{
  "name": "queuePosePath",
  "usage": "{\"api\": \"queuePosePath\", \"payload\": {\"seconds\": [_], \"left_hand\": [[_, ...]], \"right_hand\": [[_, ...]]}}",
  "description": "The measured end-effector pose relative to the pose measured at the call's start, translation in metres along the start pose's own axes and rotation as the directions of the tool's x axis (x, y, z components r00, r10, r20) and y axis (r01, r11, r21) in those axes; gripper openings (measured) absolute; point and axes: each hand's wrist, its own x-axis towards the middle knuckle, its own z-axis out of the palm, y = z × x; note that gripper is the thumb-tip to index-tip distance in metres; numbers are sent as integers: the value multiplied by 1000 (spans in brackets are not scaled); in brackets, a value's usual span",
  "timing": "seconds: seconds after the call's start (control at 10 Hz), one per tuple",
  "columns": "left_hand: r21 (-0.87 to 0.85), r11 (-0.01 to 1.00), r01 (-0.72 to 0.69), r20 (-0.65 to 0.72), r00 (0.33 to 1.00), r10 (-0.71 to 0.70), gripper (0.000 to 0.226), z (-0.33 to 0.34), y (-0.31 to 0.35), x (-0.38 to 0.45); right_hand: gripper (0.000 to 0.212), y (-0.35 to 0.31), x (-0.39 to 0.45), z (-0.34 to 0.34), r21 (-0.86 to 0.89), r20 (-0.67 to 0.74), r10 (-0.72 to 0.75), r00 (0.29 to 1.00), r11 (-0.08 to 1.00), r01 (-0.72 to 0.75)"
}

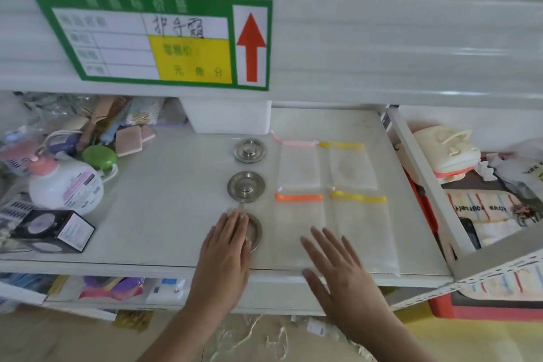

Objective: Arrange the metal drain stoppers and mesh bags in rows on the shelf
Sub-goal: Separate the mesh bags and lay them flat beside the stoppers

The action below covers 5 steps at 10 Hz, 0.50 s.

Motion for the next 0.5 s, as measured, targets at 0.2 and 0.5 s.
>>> {"api": "queuePosePath", "payload": {"seconds": [0.2, 0.5], "left_hand": [[23, 1000, -2, -17, 1000, 2, 53, 1, 8, 0], [20, 1000, 2, -27, 1000, -1, 54, -1, 9, -1]], "right_hand": [[58, -10, 5, 17, -85, 15, 3, 1000, 996, -2], [55, -11, 5, 18, -71, -25, 4, 1000, 997, -6]]}}
